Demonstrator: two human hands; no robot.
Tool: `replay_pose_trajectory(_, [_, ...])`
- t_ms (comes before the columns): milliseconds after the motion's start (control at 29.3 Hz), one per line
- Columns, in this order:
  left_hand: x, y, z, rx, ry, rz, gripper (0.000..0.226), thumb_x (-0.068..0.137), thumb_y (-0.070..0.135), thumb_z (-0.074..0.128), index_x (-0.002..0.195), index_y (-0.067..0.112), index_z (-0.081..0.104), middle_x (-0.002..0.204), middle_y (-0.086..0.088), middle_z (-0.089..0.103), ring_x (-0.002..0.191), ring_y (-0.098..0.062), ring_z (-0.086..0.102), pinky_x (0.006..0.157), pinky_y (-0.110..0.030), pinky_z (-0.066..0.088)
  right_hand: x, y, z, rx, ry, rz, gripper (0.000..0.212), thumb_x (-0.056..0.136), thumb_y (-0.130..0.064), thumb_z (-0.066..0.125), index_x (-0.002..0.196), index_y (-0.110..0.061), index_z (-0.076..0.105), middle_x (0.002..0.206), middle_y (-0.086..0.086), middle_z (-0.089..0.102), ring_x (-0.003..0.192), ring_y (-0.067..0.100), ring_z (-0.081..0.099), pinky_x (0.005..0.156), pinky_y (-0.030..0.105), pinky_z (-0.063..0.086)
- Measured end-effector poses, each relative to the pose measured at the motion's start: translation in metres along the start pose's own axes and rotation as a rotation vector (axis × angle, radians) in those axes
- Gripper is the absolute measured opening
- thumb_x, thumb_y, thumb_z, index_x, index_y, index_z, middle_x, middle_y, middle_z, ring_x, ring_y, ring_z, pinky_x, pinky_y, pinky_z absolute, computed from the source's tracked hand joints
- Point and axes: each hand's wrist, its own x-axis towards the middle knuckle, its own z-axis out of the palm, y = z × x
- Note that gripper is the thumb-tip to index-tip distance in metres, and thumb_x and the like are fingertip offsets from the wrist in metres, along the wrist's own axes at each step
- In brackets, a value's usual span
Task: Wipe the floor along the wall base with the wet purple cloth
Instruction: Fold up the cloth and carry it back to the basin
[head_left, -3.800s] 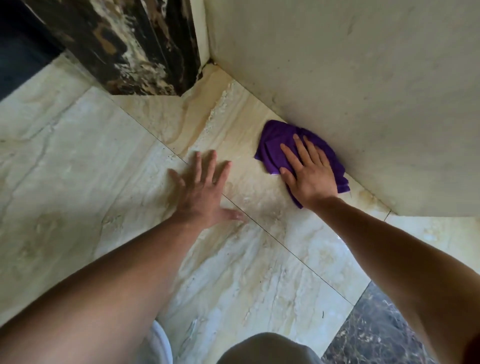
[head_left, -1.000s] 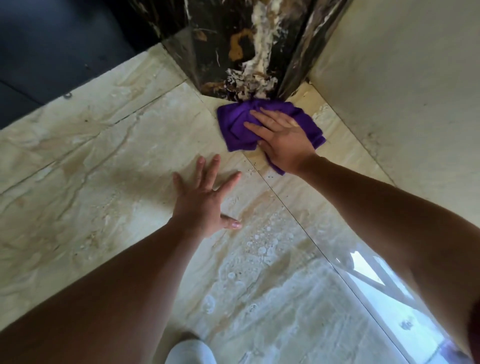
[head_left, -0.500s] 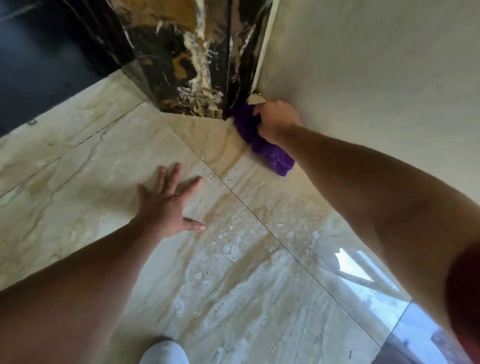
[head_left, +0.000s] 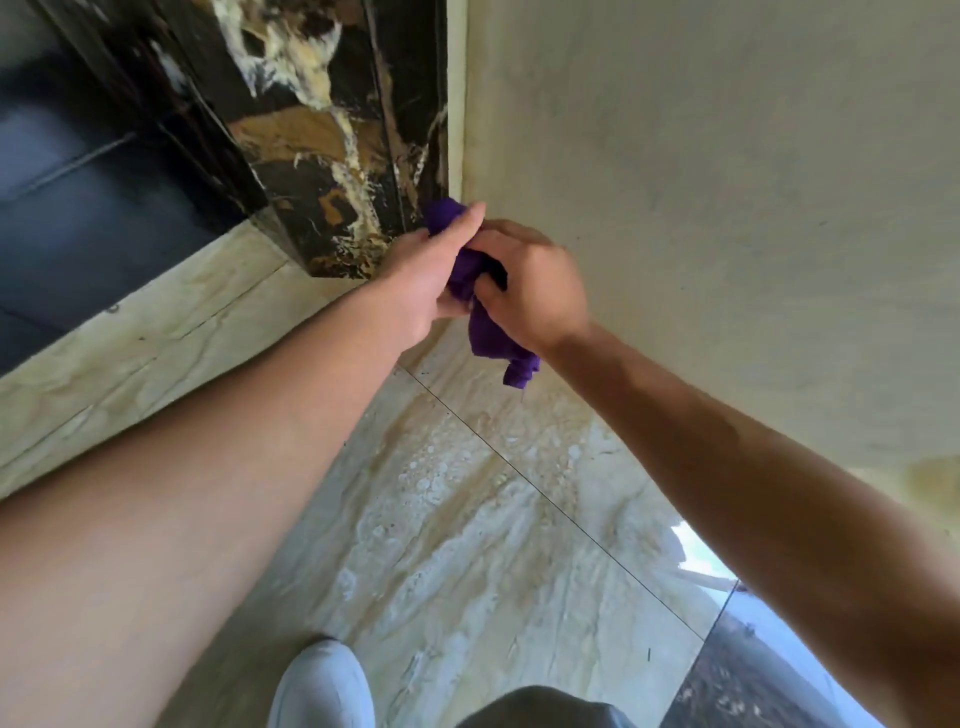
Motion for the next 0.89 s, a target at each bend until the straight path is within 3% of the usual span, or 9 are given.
replay_pose_trajectory(68, [-0.016, 0.011, 0.012, -0.098, -0.037, 0.03, 0.047, 0.082, 0.049, 0.078, 0.11, 0.013, 0.069, 0.104, -0.009, 0.078, 0.092, -0.024, 0.076, 0.067, -0.039, 0.062, -0.013, -0.007, -0.014, 0.129, 0.006, 0.057, 0.064, 0.075, -0.028, 0.056, 0.139, -0.03, 0.056, 0.115, -0.004, 0.073, 0.1, 0.023, 0.067, 0.084, 0.042, 0.056])
replay_pose_trajectory(204, [-0.048, 0.019, 0.033, -0.235, -0.062, 0.107, 0.029, 0.09, 0.028, 0.075, 0.114, 0.012, 0.068, 0.107, -0.014, 0.076, 0.086, -0.026, 0.073, 0.074, -0.039, 0.058, -0.03, -0.016, -0.047, 0.843, 0.122, 0.3, 0.074, 0.084, -0.033, 0.055, 0.155, -0.031, 0.03, 0.144, -0.005, 0.059, 0.13, 0.013, 0.057, 0.113, 0.043, 0.044])
replay_pose_trajectory(307, [-0.068, 0.028, 0.05, -0.283, -0.093, 0.145, 0.027, 0.089, 0.011, 0.074, 0.115, 0.011, 0.067, 0.103, -0.012, 0.077, 0.088, -0.027, 0.075, 0.073, -0.04, 0.061, -0.045, -0.018, -0.071, 0.824, 0.342, 0.516, 0.07, 0.085, -0.05, 0.053, 0.151, -0.038, 0.033, 0.145, -0.013, 0.052, 0.119, -0.007, 0.055, 0.1, 0.017, 0.045])
replay_pose_trajectory(341, [-0.074, 0.031, 0.055, -0.299, -0.125, 0.159, 0.027, 0.089, 0.009, 0.074, 0.114, 0.012, 0.067, 0.105, -0.013, 0.077, 0.092, -0.028, 0.075, 0.076, -0.044, 0.062, -0.053, -0.016, -0.079, 0.826, 0.374, 0.634, 0.072, 0.083, -0.056, 0.053, 0.151, -0.037, 0.034, 0.145, -0.013, 0.052, 0.116, -0.005, 0.056, 0.096, 0.017, 0.044])
replay_pose_trajectory(443, [-0.088, 0.038, 0.064, -0.314, -0.198, 0.205, 0.026, 0.088, 0.008, 0.074, 0.112, 0.016, 0.068, 0.111, -0.011, 0.076, 0.098, -0.028, 0.075, 0.084, -0.051, 0.06, -0.074, -0.009, -0.09, 1.122, 0.242, 0.919, 0.073, 0.082, -0.071, 0.059, 0.142, -0.031, 0.05, 0.136, -0.004, 0.063, 0.115, 0.017, 0.066, 0.102, 0.045, 0.053])
replay_pose_trajectory(511, [-0.1, 0.041, 0.075, -0.281, -0.252, 0.205, 0.029, 0.088, 0.008, 0.073, 0.115, 0.018, 0.068, 0.115, -0.01, 0.075, 0.101, -0.027, 0.074, 0.085, -0.05, 0.06, -0.083, -0.007, -0.103, 1.433, 0.132, 0.903, 0.066, 0.086, -0.073, 0.057, 0.133, -0.026, 0.062, 0.129, 0.002, 0.07, 0.107, 0.026, 0.072, 0.097, 0.055, 0.055])
replay_pose_trajectory(647, [-0.116, 0.049, 0.093, -0.149, -0.373, 0.176, 0.041, 0.088, 0.007, 0.071, 0.128, 0.016, 0.063, 0.122, -0.008, 0.073, 0.105, -0.023, 0.072, 0.08, -0.042, 0.06, -0.098, 0.004, -0.126, 1.701, 0.287, 0.747, 0.049, 0.098, -0.035, 0.063, 0.139, -0.01, 0.056, 0.136, 0.015, 0.064, 0.125, 0.032, 0.062, 0.112, 0.054, 0.044])
replay_pose_trajectory(750, [-0.132, 0.06, 0.1, 0.053, -0.403, 0.148, 0.05, 0.088, 0.01, 0.072, 0.136, 0.015, 0.057, 0.125, -0.005, 0.071, 0.108, -0.026, 0.069, 0.078, -0.038, 0.051, -0.117, 0.004, -0.151, 1.583, 0.466, 0.849, 0.053, 0.09, -0.008, 0.07, 0.141, -0.014, 0.055, 0.125, 0.009, 0.071, 0.119, 0.025, 0.067, 0.111, 0.049, 0.047])
replay_pose_trajectory(886, [-0.185, 0.08, 0.114, 0.162, -0.463, 0.001, 0.056, 0.085, 0.018, 0.076, 0.137, 0.014, 0.055, 0.123, -0.007, 0.073, 0.107, -0.024, 0.071, 0.093, -0.05, 0.05, -0.15, -0.028, -0.205, 1.431, 0.575, 1.009, 0.054, 0.084, -0.001, 0.073, 0.132, -0.023, 0.065, 0.118, 0.01, 0.074, 0.11, 0.027, 0.071, 0.105, 0.048, 0.053])
